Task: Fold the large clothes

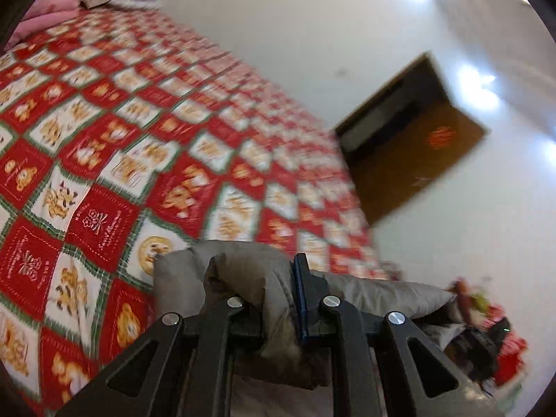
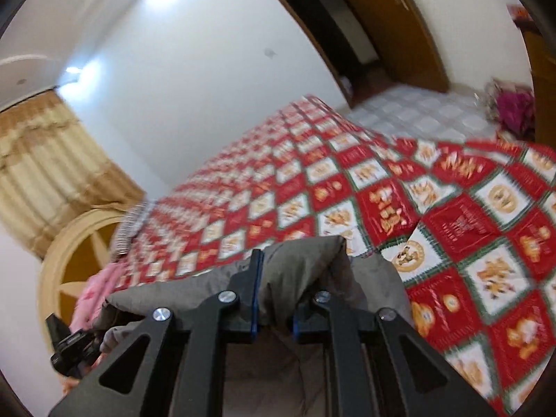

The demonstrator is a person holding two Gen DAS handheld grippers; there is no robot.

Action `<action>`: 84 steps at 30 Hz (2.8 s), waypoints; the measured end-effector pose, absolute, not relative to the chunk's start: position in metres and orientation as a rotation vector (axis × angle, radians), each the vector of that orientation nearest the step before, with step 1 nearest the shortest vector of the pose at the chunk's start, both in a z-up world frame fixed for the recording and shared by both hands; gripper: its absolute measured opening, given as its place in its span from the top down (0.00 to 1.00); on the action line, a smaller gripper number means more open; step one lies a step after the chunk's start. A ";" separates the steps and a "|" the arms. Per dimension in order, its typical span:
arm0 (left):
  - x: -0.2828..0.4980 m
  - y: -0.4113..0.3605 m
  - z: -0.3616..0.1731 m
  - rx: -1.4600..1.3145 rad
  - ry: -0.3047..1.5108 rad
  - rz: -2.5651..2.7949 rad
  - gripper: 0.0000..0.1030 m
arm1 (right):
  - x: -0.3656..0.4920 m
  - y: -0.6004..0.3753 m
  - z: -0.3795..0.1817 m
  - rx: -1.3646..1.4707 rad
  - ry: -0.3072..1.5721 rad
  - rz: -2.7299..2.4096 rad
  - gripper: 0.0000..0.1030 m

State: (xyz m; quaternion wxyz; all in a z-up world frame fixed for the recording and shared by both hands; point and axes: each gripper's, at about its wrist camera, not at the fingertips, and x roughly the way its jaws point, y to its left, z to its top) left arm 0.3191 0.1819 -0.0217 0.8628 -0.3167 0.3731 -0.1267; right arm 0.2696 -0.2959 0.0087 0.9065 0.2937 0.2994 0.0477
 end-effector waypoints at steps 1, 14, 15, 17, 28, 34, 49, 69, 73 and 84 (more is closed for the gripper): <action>0.330 0.179 -0.031 -0.655 0.808 -0.240 0.88 | 0.287 -0.295 -0.008 0.609 0.643 0.073 0.85; 0.376 0.232 -0.123 -1.072 0.977 -0.349 0.65 | 0.350 -0.299 -0.123 0.683 0.800 0.002 0.68; 0.371 0.242 -0.114 -1.077 0.942 -0.340 0.58 | 0.349 -0.301 -0.123 0.697 0.810 0.011 0.67; 0.361 0.257 -0.092 -1.052 0.857 -0.296 0.12 | 0.352 -0.305 -0.120 0.720 0.828 0.039 0.59; 0.311 0.180 0.007 -0.424 0.639 -0.126 0.05 | 0.267 -0.255 0.020 0.342 0.569 0.089 0.50; 0.350 0.052 -0.025 -0.172 0.695 -0.120 0.05 | 0.319 -0.153 -0.021 0.085 0.730 0.131 0.68; 0.395 0.013 -0.118 -0.035 0.796 0.046 0.03 | 0.360 -0.152 -0.116 0.158 0.792 0.043 0.77; 0.409 0.004 -0.138 0.022 0.855 0.102 0.01 | 0.357 -0.214 -0.072 0.210 0.760 -0.081 0.75; 0.409 0.002 -0.139 0.025 0.851 0.105 0.01 | 0.369 -0.264 -0.095 0.250 0.842 -0.222 0.78; 0.408 0.002 -0.138 0.023 0.848 0.102 0.01 | 0.375 -0.288 -0.135 0.413 0.801 -0.267 0.81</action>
